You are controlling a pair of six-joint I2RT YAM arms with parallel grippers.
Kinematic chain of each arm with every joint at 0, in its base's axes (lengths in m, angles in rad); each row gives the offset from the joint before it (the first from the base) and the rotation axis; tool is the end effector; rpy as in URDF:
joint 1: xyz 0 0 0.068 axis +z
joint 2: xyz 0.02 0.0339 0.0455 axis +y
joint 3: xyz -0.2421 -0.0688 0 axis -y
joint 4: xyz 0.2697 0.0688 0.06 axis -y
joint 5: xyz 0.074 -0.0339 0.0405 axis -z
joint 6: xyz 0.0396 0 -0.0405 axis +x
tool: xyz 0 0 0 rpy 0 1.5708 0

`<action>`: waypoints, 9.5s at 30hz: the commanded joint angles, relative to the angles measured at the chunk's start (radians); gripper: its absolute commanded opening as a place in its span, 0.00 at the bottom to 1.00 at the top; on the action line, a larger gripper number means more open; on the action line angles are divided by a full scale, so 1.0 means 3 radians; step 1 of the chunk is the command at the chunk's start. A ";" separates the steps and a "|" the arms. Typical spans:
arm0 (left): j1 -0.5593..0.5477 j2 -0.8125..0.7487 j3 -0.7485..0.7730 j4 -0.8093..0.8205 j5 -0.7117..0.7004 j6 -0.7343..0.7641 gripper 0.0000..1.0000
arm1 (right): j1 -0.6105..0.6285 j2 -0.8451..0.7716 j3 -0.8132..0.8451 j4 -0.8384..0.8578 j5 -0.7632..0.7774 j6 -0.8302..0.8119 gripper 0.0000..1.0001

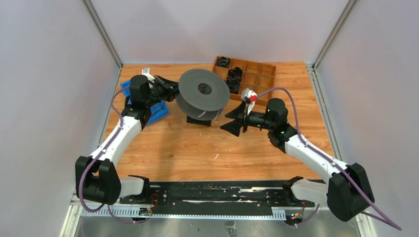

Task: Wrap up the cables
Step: Wrap the cable around the cable reel.

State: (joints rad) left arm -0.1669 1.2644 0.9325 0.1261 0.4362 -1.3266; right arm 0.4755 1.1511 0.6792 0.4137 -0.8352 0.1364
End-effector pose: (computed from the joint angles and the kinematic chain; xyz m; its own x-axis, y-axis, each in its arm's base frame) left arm 0.3217 -0.0712 0.2907 -0.5906 -0.7924 -0.1529 -0.0605 0.2324 -0.9707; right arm 0.2437 0.1585 0.2596 -0.1825 0.0087 -0.9832 -0.9493 0.2590 0.1785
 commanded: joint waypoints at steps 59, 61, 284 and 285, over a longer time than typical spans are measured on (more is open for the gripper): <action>0.0009 -0.0004 -0.0018 0.0377 0.0025 -0.0303 0.00 | 0.0796 0.0106 0.0805 -0.0988 0.0066 -0.1189 0.01; 0.0005 0.0024 -0.0007 0.0375 0.0020 -0.0275 0.00 | 0.0864 0.0197 0.0915 -0.1019 0.0097 -0.1109 0.01; -0.0628 0.0419 -0.0387 0.1513 -0.0157 0.0636 0.88 | -0.1393 0.0320 0.0175 0.0966 -0.0904 0.3277 0.01; -0.0621 0.0411 -0.0391 0.1513 -0.0160 0.0657 0.88 | -0.1409 0.0316 0.0167 0.0952 -0.0880 0.3276 0.01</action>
State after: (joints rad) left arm -0.3756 1.4071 0.8330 0.5568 0.4076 -1.1545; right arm 0.0811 1.2541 0.7341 0.6682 -1.1355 1.0954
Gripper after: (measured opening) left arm 0.871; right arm 0.041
